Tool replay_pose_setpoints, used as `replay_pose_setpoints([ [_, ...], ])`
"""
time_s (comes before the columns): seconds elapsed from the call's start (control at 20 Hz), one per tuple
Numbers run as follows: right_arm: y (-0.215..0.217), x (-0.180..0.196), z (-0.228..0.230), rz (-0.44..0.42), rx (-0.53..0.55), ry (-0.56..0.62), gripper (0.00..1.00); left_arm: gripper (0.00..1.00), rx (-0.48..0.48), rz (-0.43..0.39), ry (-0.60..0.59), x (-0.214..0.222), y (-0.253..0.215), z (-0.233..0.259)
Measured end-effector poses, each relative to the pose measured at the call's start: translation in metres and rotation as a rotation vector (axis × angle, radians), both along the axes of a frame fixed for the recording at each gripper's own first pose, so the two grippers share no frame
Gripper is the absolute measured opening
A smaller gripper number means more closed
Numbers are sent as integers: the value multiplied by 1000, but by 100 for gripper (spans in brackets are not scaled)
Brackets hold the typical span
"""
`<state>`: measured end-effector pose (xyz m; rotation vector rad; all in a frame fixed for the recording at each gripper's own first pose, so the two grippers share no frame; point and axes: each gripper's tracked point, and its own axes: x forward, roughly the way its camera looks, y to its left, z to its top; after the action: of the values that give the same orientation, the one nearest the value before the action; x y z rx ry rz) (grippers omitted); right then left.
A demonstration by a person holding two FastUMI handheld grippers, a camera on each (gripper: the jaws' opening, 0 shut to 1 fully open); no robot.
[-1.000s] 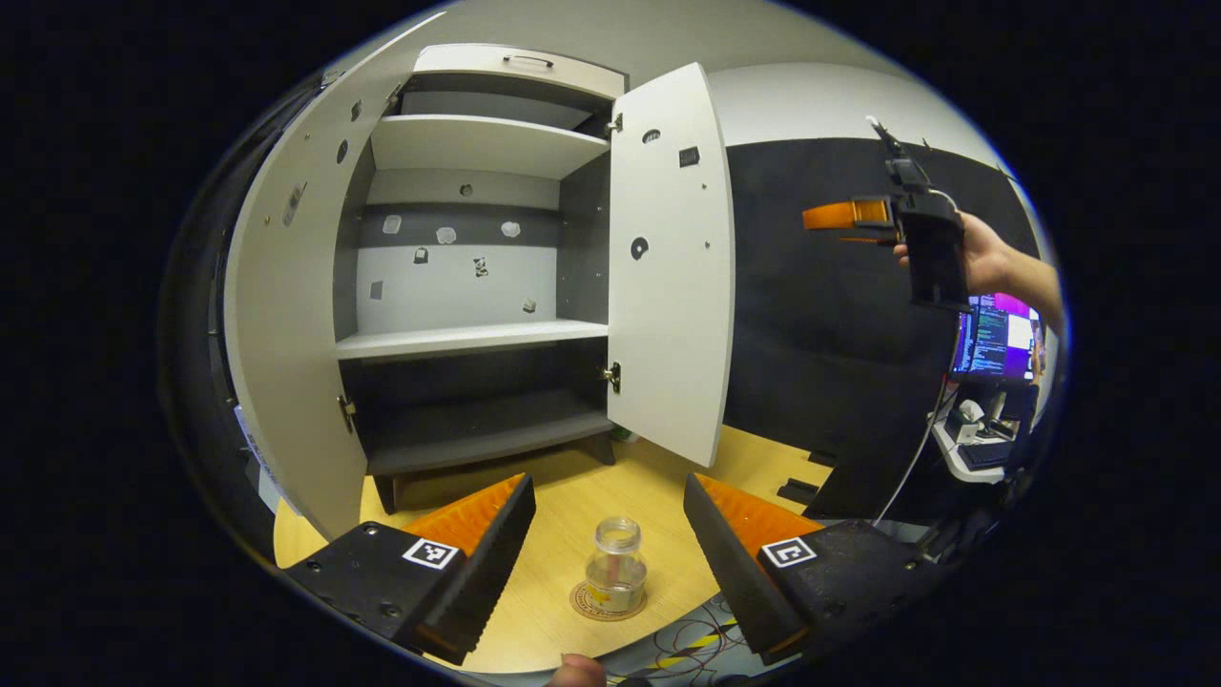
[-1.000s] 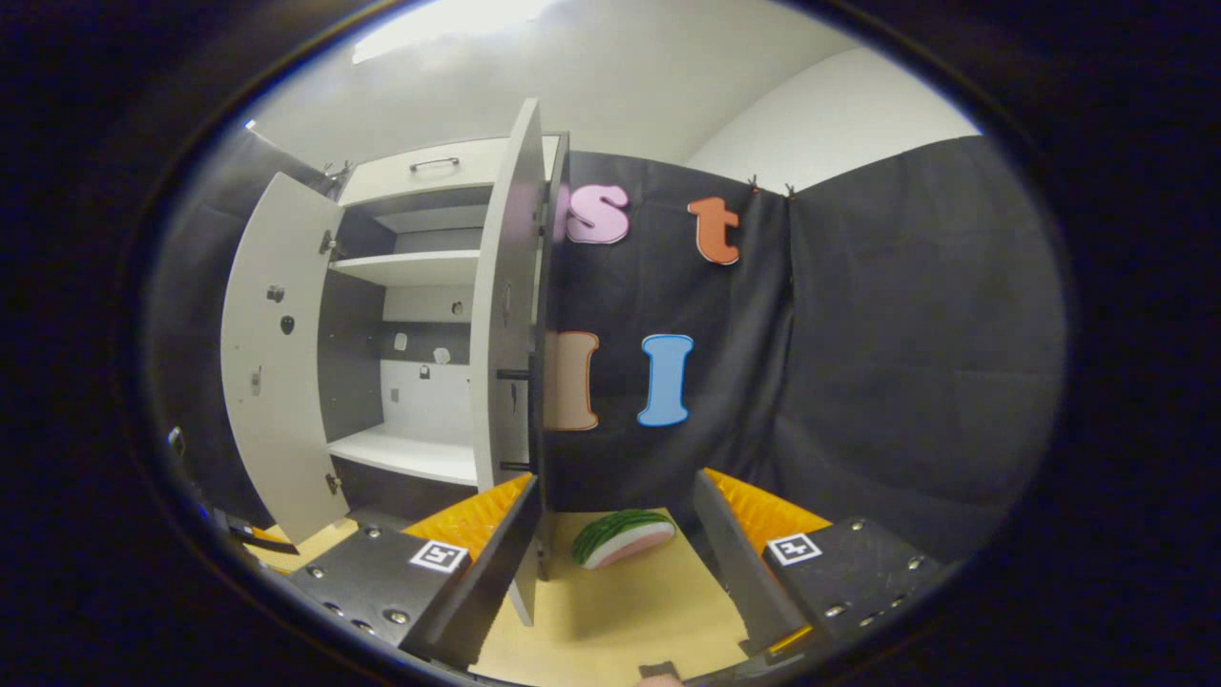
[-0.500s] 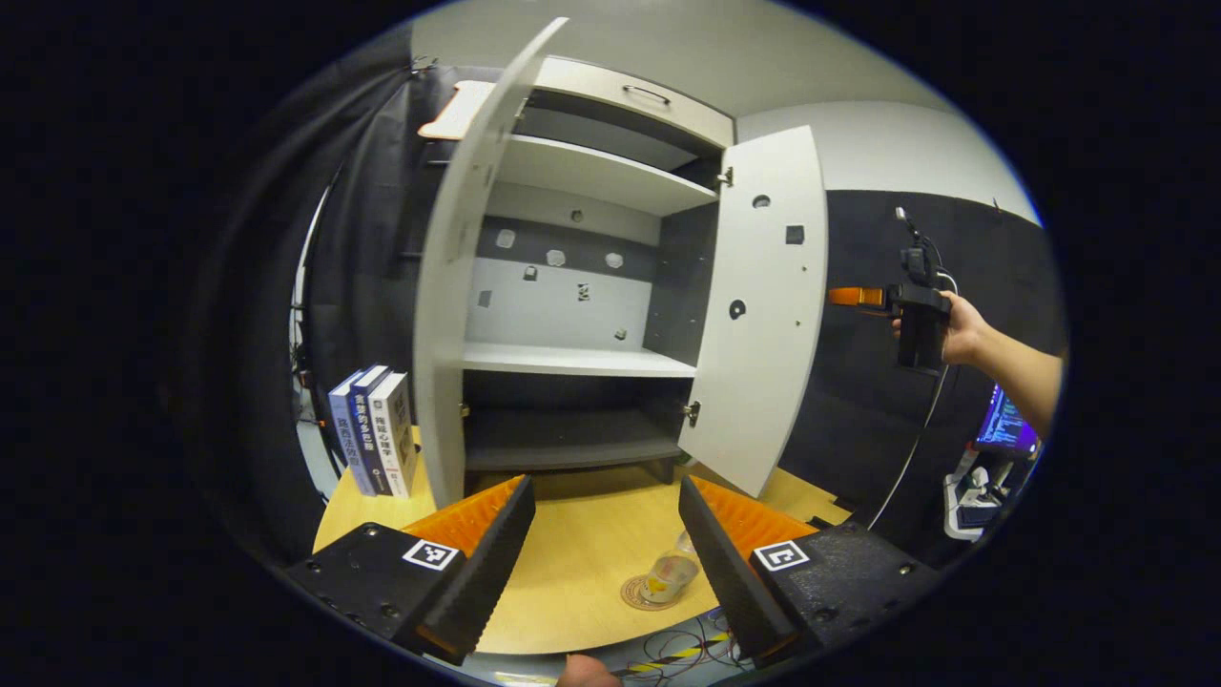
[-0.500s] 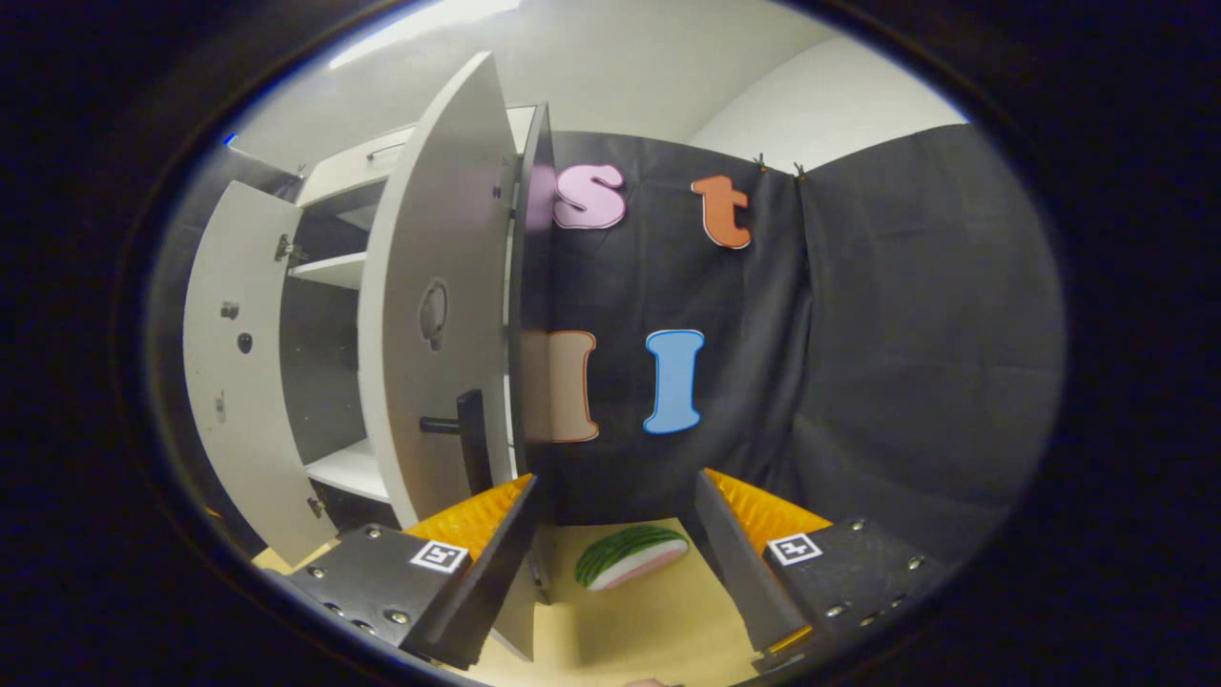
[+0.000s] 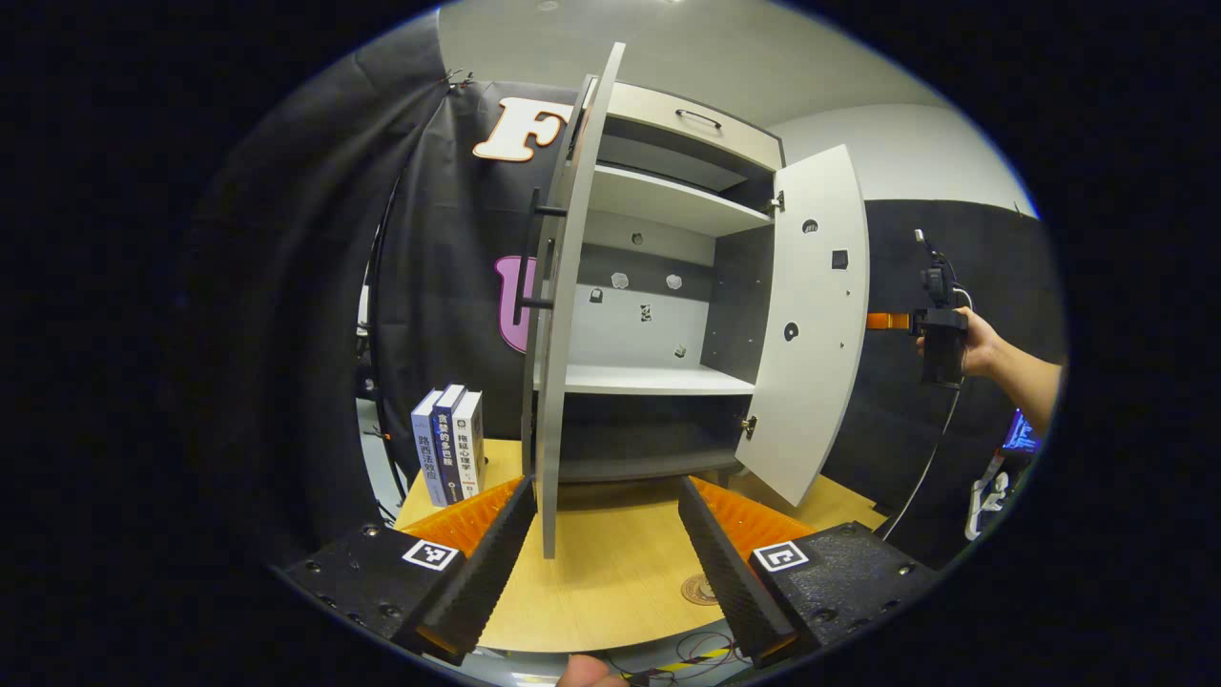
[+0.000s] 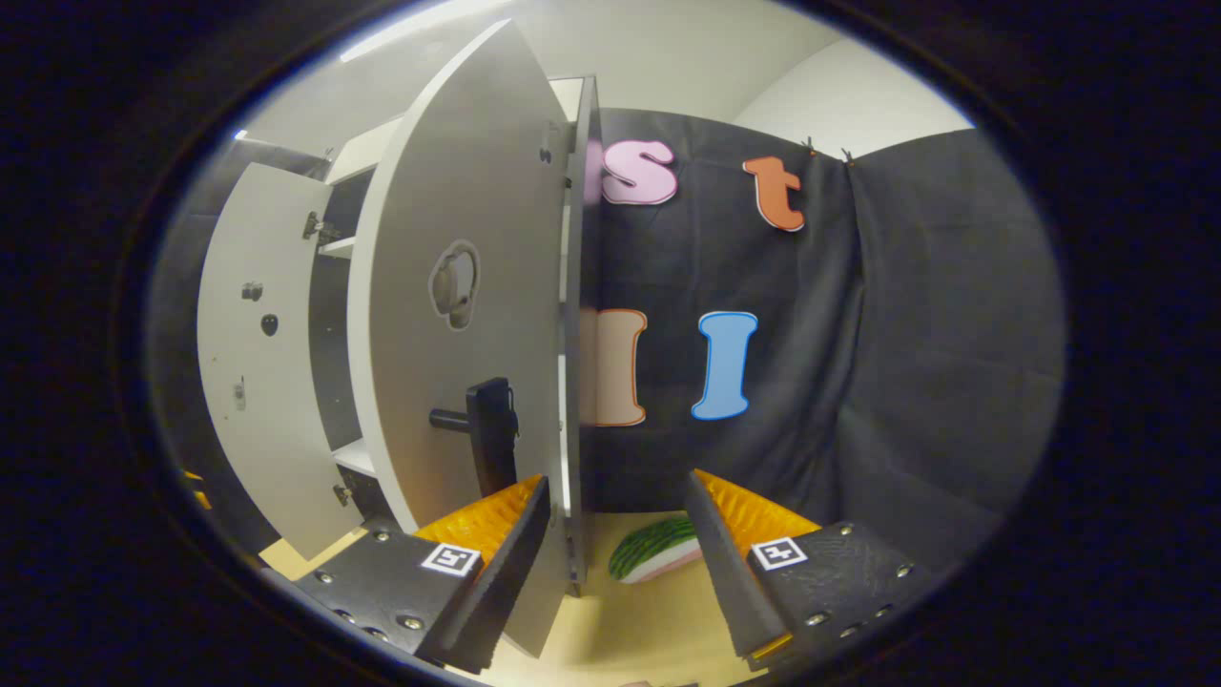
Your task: Grasp the bottle in the cabinet with the left hand and place it on the coaster, then close the right door with the right hand and the left door with the left hand.
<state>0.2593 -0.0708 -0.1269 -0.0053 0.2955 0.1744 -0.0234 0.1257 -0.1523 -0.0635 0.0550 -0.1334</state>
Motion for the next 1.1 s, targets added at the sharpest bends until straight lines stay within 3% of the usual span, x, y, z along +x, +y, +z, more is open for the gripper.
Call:
replay_pose_setpoints([
  [0.25, 21, -5, -3, 18, 36, -10, 88, 96, 36, 15, -58, 8, -3, 37],
  [0.55, 46, -5, -3, 54, 60, -21, 85, 96, -97, 10, -155, 21, 8, 116],
  [0.65, 59, -5, -3, 75, 64, -24, 88, 93, -116, 31, -171, 24, 26, 132],
  [0.75, 72, -4, -4, 93, 64, -29, 85, 100, -111, 61, -190, 31, 45, 140],
  [0.8, 77, -2, -4, 100, 64, -32, 85, 92, -101, 75, -195, 36, 54, 142],
  [0.85, 82, -1, -6, 107, 71, -29, 88, 96, -87, 92, -194, 35, 66, 145],
  [0.95, 96, 0, -7, 124, 88, -25, 88, 92, -68, 121, -187, 43, 82, 142],
  [1.0, 103, 2, -9, 132, 101, -17, 88, 96, -66, 135, -189, 46, 88, 142],
  [1.1, 121, 5, -6, 153, 131, -16, 89, 96, -72, 151, -182, 56, 98, 140],
])
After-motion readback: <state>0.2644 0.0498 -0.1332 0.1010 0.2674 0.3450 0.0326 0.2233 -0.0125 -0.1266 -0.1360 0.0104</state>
